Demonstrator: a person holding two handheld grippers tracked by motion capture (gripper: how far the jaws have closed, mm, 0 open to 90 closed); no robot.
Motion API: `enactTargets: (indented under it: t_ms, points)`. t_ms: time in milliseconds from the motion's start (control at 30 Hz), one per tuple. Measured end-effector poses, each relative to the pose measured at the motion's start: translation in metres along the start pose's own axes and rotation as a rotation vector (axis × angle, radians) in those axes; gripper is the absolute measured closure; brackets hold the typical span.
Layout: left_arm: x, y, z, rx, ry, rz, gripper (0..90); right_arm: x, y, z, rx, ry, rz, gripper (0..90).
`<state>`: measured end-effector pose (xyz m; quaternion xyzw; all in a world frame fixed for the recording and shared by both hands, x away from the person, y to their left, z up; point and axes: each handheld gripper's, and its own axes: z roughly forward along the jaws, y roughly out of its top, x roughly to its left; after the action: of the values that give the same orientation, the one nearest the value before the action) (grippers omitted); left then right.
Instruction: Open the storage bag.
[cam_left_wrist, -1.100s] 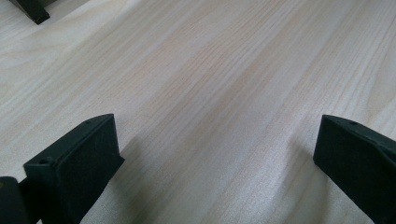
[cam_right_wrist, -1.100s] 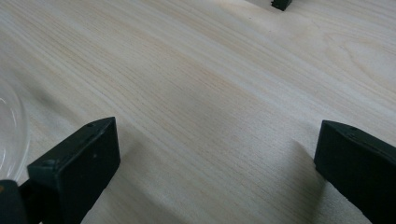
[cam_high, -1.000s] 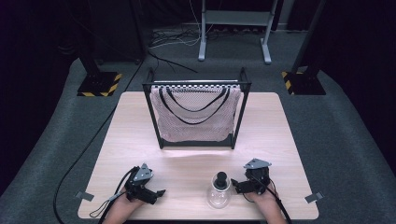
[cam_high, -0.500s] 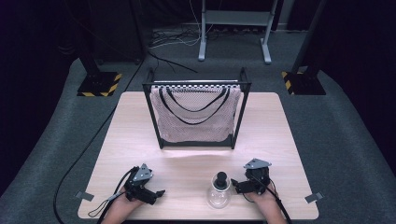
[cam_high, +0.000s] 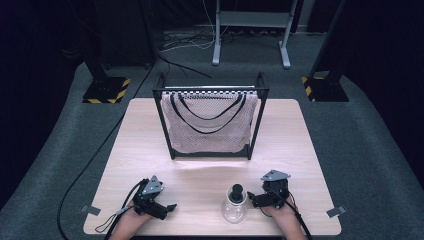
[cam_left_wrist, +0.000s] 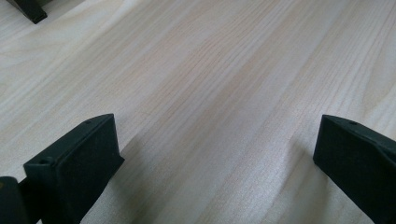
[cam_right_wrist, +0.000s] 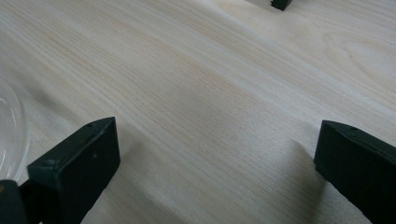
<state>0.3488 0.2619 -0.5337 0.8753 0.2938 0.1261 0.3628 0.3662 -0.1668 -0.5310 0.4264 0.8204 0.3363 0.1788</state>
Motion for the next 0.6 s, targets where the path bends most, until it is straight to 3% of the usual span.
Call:
enactTargets:
  t_ms: [233,367,500,600]
  points:
    - [0.002,0.004,-0.001,0.015,-0.02,-0.017,0.6,0.0,0.0,0.0,0.0,0.0,0.0,0.0]
    - [0.003,0.008,0.0,0.01,-0.055,-0.04,4.2,0.0,0.0,0.0,0.0,0.0,0.0,0.0]
    - [0.002,0.015,-0.001,0.023,-0.043,-0.01,3.9,0.0,0.0,0.0,0.0,0.0,0.0,0.0]
    - [0.001,0.02,-0.003,0.014,-0.042,-0.016,4.0,0.0,0.0,0.0,0.0,0.0,0.0,0.0]
